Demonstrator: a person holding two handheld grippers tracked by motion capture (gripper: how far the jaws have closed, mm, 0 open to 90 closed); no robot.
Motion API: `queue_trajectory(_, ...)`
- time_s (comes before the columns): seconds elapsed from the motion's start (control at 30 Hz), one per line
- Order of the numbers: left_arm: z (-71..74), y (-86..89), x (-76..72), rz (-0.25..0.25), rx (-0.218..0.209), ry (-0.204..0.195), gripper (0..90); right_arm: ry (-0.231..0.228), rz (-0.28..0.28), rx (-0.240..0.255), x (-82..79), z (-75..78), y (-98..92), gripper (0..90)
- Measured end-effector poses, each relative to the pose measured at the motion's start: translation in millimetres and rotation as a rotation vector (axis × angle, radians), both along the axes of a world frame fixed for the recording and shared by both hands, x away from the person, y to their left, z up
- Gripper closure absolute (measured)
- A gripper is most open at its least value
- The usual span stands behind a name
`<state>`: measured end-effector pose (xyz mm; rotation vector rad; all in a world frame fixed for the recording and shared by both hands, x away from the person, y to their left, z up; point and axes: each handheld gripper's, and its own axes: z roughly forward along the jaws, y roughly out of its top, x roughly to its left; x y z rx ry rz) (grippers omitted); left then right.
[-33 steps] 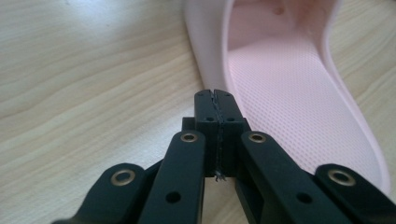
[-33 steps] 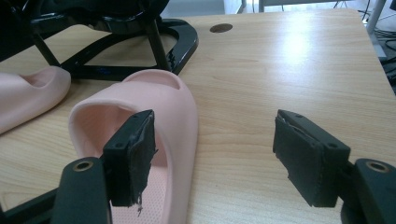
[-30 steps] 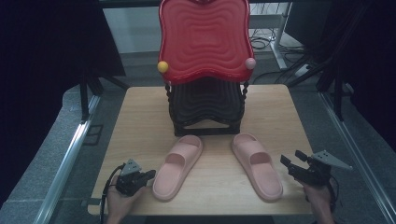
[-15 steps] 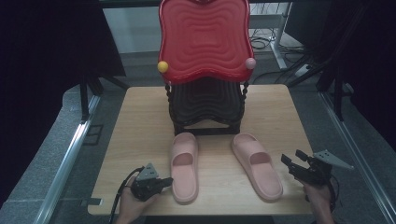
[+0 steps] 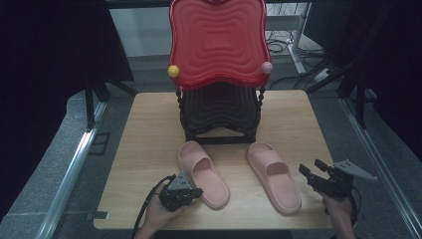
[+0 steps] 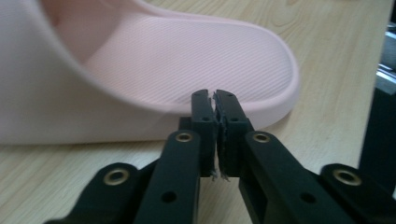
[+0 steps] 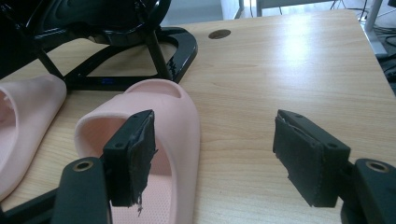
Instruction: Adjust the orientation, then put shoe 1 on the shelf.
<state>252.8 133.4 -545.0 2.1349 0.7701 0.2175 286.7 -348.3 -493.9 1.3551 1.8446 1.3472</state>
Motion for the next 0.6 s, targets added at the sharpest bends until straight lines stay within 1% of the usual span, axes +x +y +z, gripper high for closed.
queue_trajectory(0.03,0.0,0.0,0.0,0.000,0.000,0.000,82.3,0.000,0.000,0.000,0.0,0.0,0.0,29.9)
queue_trajectory(0.07,0.6,3.6,-0.7,0.022,-0.014,-0.012,82.3,0.000,0.002,-0.002,-0.7,0.9,0.2,29.9)
queue_trajectory(0.1,3.4,12.9,-1.9,0.084,-0.050,-0.049,73.9,-0.010,0.010,-0.012,-1.6,2.2,1.5,30.0)
queue_trajectory(0.13,3.4,12.9,-1.9,0.084,-0.050,-0.049,68.9,-0.010,0.010,-0.012,-1.6,2.2,1.5,30.0)
queue_trajectory(0.17,5.0,17.9,-2.6,0.121,-0.073,-0.068,68.9,-0.013,0.016,-0.011,-2.4,3.2,2.6,30.2)
queue_trajectory(0.23,8.0,27.6,-3.4,0.200,-0.106,-0.105,56.9,-0.024,0.032,-0.010,-3.9,5.2,5.4,30.3)
queue_trajectory(0.27,10.2,37.3,-3.2,0.269,-0.132,-0.126,47.6,-0.032,0.048,-0.019,-5.4,7.3,9.0,30.9)
queue_trajectory(0.33,11.6,46.1,-2.2,0.318,-0.144,-0.119,38.7,-0.033,0.071,-0.031,-6.8,8.8,13.4,33.3)
queue_trajectory(0.37,12.3,50.4,-2.1,0.340,-0.149,-0.121,35.6,-0.033,0.082,-0.037,-7.5,9.2,15.9,34.2)
queue_trajectory(0.4,12.3,50.4,-2.1,0.340,-0.149,-0.121,33.8,-0.034,0.093,-0.044,-8.3,9.5,18.6,34.9)
queue_trajectory(0.43,12.7,53.9,-2.0,0.356,-0.156,-0.121,33.8,-0.034,0.093,-0.044,-8.3,9.5,18.6,34.9)
queue_trajectory(0.47,12.9,56.6,-2.0,0.370,-0.166,-0.118,31.9,-0.036,0.104,-0.052,-9.1,9.8,21.6,35.6)
queue_trajectory(0.5,13.4,60.9,-1.7,0.392,-0.167,-0.119,28.6,-0.038,0.131,-0.071,-10.6,11.0,28.5,37.2)
queue_trajectory(0.53,13.4,60.9,-1.7,0.392,-0.167,-0.119,27.2,-0.038,0.131,-0.071,-10.6,11.0,28.5,37.2)
queue_trajectory(0.57,13.4,62.5,-1.5,0.399,-0.165,-0.120,26.1,-0.038,0.159,-0.090,-12.1,12.5,36.1,39.1)
queue_trajectory(0.6,13.3,63.5,-1.1,0.407,-0.164,-0.118,26.1,-0.038,0.159,-0.090,-12.1,12.5,36.1,39.1)
